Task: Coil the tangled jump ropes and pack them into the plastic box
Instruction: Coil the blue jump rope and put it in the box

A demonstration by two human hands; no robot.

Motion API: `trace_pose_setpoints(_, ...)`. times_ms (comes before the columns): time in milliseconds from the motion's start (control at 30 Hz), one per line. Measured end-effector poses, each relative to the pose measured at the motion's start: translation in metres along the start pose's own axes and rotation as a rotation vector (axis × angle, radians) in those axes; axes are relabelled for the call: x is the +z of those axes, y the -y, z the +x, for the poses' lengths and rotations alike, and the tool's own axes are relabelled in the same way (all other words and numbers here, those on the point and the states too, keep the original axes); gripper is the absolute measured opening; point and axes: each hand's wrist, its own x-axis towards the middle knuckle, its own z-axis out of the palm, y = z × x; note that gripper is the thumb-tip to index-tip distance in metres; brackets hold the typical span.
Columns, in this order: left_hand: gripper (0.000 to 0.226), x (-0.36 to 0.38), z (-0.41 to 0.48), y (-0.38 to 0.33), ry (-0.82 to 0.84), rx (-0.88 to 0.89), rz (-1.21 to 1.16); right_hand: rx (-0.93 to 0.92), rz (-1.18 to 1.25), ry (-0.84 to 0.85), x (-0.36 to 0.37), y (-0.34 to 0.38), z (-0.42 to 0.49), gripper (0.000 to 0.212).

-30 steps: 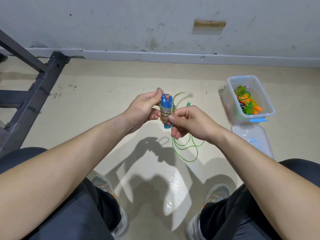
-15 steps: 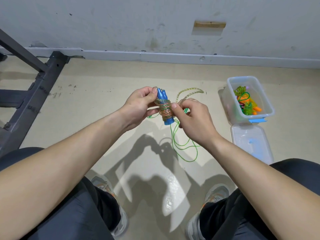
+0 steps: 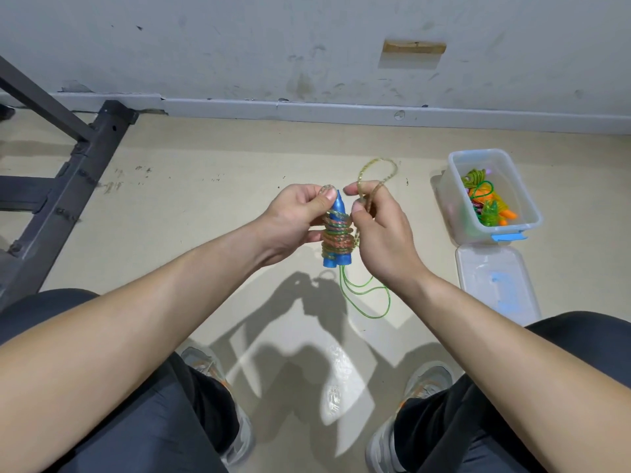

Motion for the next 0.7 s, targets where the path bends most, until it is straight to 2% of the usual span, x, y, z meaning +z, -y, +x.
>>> trace_pose_setpoints(133,0.026,0.006,-0.003,0.001,0.052,-0.027,-0.049,0.093,0.191,-0.014,0.003,0.001,0.005,0.017)
trace_pose_setpoints(200,0.019,0.01,-0.004,0.001,0.079,-0.02,-0.045,0.083,0.242,-0.026,0.005,0.004,0.006,0.017)
trace_pose_setpoints(300,0.021,0.016,-0.005,0.001,0.078,-0.025,-0.043,0.029,0.172,-0.05,0.006,0.005,0.006,0.04)
trace_pose_setpoints(400,0.02,0.016,-0.005,0.002,0.079,-0.02,-0.029,0.083,0.233,-0.009,0.006,0.009,0.01,0.058)
trace_pose_setpoints(467,0.016,0.017,-0.005,0.002,0.045,-0.009,-0.014,0.17,0.288,-0.023,0.004,0.012,0.013,0.052)
trace_pose_setpoints(533,0.024,0.017,-0.004,0.002,0.002,-0.008,-0.001,0.232,0.342,-0.048,0.002,0.015,0.015,0.047)
trace_pose_setpoints(700,0.032,0.012,-0.001,0.002,-0.045,-0.018,0.033,0.194,0.373,-0.028,-0.002,0.012,0.019,0.038)
